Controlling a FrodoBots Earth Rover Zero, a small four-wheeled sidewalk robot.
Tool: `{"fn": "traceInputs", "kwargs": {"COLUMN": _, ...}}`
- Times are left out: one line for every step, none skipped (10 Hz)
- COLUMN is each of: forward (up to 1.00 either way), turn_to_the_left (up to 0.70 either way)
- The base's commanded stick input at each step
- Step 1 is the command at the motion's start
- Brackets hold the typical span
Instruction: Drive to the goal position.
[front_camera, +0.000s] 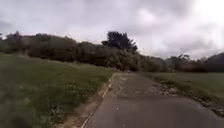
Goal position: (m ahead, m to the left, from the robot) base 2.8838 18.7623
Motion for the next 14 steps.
{"fn": "traceInputs", "kwargs": {"forward": 0.70, "turn_to_the_left": -0.14}}
{"fn": "traceInputs", "kwargs": {"forward": 0.70, "turn_to_the_left": -0.14}}
{"fn": "traceInputs", "kwargs": {"forward": 0.70, "turn_to_the_left": -0.14}}
{"fn": "traceInputs", "kwargs": {"forward": 0.70, "turn_to_the_left": -0.14}}
{"fn": "traceInputs", "kwargs": {"forward": 0.70, "turn_to_the_left": -0.14}}
{"fn": "traceInputs", "kwargs": {"forward": 0.70, "turn_to_the_left": -0.14}}
{"fn": "traceInputs", "kwargs": {"forward": 0.70, "turn_to_the_left": -0.14}}
{"fn": "traceInputs", "kwargs": {"forward": 0.70, "turn_to_the_left": -0.14}}
{"fn": "traceInputs", "kwargs": {"forward": 0.70, "turn_to_the_left": -0.14}}
{"fn": "traceInputs", "kwargs": {"forward": 0.70, "turn_to_the_left": -0.14}}
{"fn": "traceInputs", "kwargs": {"forward": 0.70, "turn_to_the_left": -0.14}}
{"fn": "traceInputs", "kwargs": {"forward": 0.70, "turn_to_the_left": -0.13}}
{"fn": "traceInputs", "kwargs": {"forward": 0.70, "turn_to_the_left": -0.02}}
{"fn": "traceInputs", "kwargs": {"forward": 0.70, "turn_to_the_left": -0.01}}
